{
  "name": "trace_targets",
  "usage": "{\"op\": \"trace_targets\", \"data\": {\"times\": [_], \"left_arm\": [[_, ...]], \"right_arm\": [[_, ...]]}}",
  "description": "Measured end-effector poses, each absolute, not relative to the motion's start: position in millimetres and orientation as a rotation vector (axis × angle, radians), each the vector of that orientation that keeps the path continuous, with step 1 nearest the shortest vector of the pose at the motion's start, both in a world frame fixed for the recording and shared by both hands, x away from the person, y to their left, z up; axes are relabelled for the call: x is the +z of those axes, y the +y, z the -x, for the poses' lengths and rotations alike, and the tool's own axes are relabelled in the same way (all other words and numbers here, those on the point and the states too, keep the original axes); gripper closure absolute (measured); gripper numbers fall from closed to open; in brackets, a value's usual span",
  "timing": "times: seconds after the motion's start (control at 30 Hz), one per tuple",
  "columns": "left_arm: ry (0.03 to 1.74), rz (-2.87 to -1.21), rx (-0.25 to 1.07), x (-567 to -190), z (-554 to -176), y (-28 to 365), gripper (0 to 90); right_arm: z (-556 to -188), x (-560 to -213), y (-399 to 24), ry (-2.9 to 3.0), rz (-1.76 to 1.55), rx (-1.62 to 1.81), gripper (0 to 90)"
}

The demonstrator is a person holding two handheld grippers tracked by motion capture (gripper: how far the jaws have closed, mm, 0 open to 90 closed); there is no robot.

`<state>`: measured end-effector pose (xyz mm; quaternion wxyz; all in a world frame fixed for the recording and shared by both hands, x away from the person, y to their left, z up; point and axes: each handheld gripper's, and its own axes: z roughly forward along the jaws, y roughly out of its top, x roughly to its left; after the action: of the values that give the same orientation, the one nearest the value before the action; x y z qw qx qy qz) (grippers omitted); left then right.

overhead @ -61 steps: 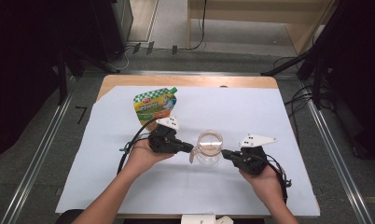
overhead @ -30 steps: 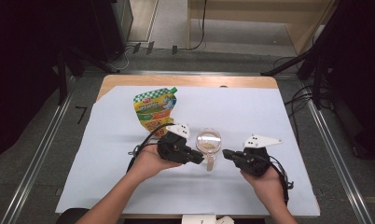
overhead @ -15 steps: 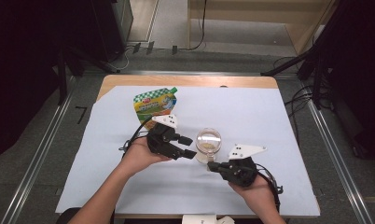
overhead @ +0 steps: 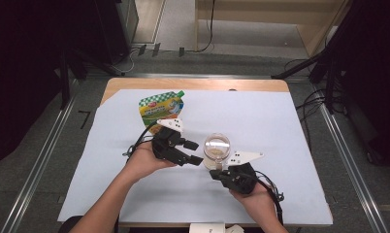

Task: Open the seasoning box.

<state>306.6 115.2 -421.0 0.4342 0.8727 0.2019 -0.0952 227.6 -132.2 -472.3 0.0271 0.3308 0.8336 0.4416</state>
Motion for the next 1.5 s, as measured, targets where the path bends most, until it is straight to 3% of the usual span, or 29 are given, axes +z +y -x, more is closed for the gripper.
{"op": "trace_targets", "data": {"times": [0.77, 1.03, 1.5], "left_arm": [[0.547, -2.158, -0.189, -420, -309, 121, 37.0], [0.546, -2.167, -0.179, -421, -308, 117, 38.5], [0.521, -2.204, -0.173, -426, -307, 98, 38.4]], "right_arm": [[-233, -469, -166, 2.502, -1.147, 1.308, 90.0], [-250, -469, -199, 2.418, -1.259, 1.285, 90.0], [-280, -477, -216, 2.311, -1.323, 1.228, 90.0]]}}
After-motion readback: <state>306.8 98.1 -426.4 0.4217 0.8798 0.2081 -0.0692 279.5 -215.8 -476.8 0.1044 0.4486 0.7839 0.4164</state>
